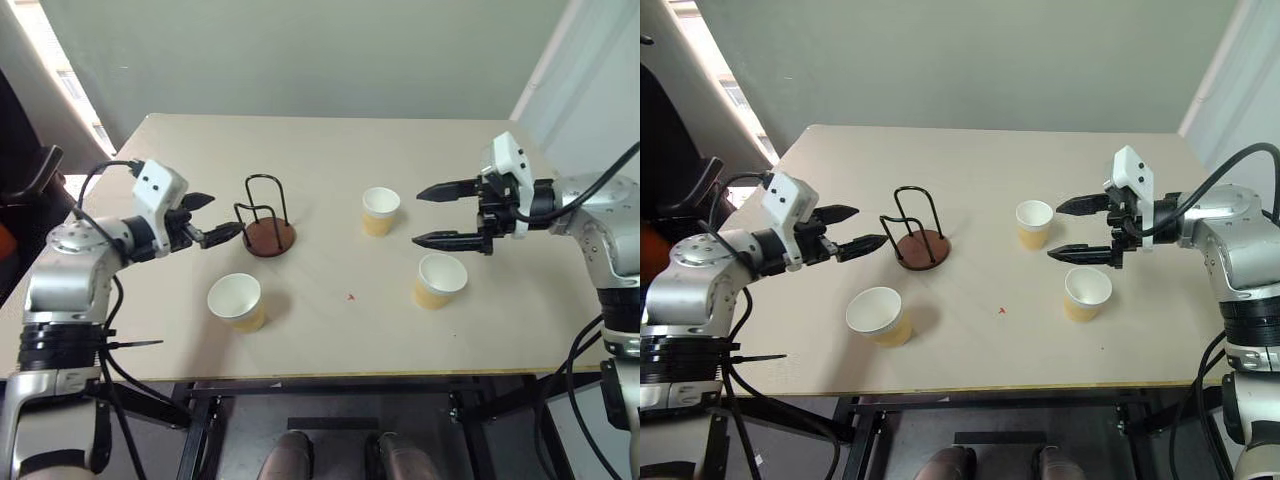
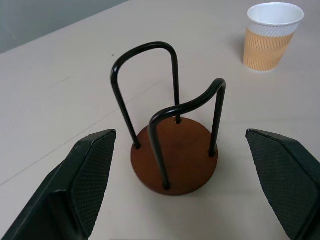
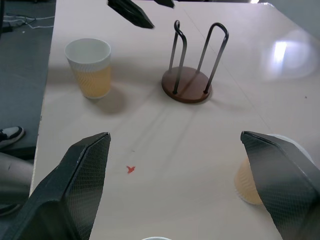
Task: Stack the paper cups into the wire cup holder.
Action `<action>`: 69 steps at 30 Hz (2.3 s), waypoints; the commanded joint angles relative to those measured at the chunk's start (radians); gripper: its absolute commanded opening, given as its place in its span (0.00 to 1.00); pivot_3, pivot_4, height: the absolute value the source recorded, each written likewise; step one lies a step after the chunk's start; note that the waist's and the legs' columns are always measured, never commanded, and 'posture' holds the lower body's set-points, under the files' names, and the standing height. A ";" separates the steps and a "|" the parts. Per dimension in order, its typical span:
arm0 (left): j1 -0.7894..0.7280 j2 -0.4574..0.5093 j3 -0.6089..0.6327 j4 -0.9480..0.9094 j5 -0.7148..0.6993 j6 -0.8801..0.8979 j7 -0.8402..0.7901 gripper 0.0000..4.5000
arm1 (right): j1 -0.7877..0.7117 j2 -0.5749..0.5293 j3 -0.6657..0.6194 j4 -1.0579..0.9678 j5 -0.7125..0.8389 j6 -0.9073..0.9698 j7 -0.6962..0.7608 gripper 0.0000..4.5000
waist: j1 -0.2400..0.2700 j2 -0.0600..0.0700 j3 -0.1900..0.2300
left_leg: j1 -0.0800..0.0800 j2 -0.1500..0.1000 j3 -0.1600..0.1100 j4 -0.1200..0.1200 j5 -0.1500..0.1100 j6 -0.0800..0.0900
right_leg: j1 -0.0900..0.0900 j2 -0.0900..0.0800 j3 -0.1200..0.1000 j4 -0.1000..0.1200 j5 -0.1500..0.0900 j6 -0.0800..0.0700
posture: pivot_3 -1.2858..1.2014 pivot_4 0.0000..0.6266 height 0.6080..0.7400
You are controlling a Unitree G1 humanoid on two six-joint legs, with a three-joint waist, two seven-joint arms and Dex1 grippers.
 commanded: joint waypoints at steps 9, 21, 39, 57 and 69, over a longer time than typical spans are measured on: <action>-0.057 -0.031 -0.021 0.006 0.047 0.037 0.096 0.99 | -0.021 -0.018 -0.036 -0.041 0.026 0.004 -0.010 0.97 | 0.002 0.000 0.000 | 0.000 0.000 0.000 0.000 0.001 -0.002 | 0.000 0.000 0.000 0.000 0.001 0.001 | 0.52 0.24 1.00; -0.153 -0.193 -0.068 0.164 0.126 0.037 0.267 0.99 | -0.011 -0.035 -0.034 -0.049 0.028 0.009 -0.018 0.97 | 0.006 0.000 0.000 | 0.000 0.000 0.000 0.003 0.001 -0.001 | 0.002 0.000 -0.001 0.000 0.002 0.003 | 0.52 0.24 1.00; -0.230 -0.256 -0.039 0.270 0.154 -0.083 0.326 0.31 | -0.003 -0.052 -0.037 -0.051 0.024 0.010 -0.026 0.97 | 0.011 0.000 0.000 | 0.000 0.000 0.000 0.007 0.001 -0.001 | 0.004 0.001 -0.001 -0.001 0.003 0.005 | 0.52 0.24 1.00; -0.219 -0.223 -0.144 -0.091 -0.038 0.062 -0.085 0.01 | 0.005 -0.065 -0.028 -0.047 0.023 -0.003 -0.003 0.97 | 0.016 -0.001 0.000 | -0.003 0.000 0.000 0.012 -0.001 0.002 | 0.004 0.002 -0.001 -0.002 0.003 0.006 | 0.52 0.24 1.00; -0.238 -0.236 -0.411 -0.152 0.064 -0.118 -0.332 0.01 | 0.150 -0.217 -0.033 -0.155 0.050 -0.017 0.135 0.97 | 0.019 -0.001 0.000 | -0.004 0.000 0.000 0.014 -0.003 0.004 | 0.005 0.001 0.000 -0.002 0.003 0.010 | 0.52 0.24 1.00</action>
